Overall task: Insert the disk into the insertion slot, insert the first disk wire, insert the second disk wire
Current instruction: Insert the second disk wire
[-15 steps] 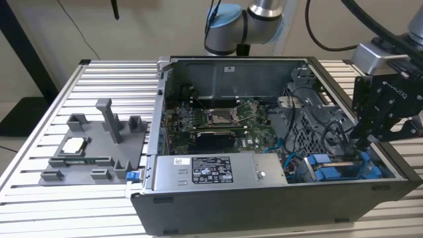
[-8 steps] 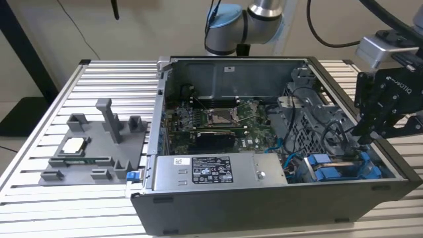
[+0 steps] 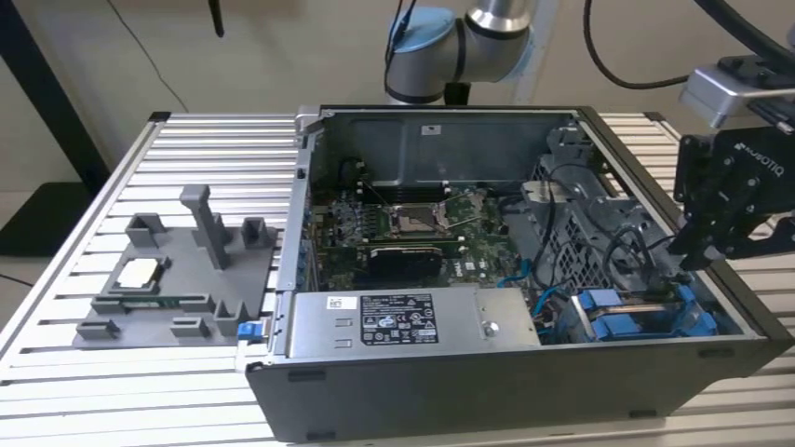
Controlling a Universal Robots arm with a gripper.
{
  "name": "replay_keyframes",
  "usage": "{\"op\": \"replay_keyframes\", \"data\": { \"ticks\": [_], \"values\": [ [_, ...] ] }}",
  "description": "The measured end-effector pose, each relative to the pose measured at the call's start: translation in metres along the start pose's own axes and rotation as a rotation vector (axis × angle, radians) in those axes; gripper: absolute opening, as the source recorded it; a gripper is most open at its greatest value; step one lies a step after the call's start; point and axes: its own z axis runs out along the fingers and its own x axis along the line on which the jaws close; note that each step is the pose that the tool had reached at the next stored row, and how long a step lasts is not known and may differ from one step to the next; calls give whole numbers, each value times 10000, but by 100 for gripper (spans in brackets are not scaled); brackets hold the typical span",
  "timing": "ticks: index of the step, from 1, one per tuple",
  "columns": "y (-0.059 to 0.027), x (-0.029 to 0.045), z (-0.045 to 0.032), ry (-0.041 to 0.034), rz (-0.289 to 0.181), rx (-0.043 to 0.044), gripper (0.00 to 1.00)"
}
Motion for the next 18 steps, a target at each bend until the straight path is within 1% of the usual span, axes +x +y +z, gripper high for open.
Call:
{"op": "replay_keyframes", "data": {
  "ticks": [5, 8, 9, 10, 16, 18],
  "values": [
    [-107, 2, -1, -123, -2, -2, 27],
    [-157, 3, -3, -239, -2, -16, 27],
    [-168, 3, -10, -259, -2, -44, 27],
    [-174, 3, -21, -259, -1, -79, 27],
    [-221, 5, -81, -269, 2, -373, 27],
    [-238, 5, -83, -269, 2, -425, 27]
  ]
}}
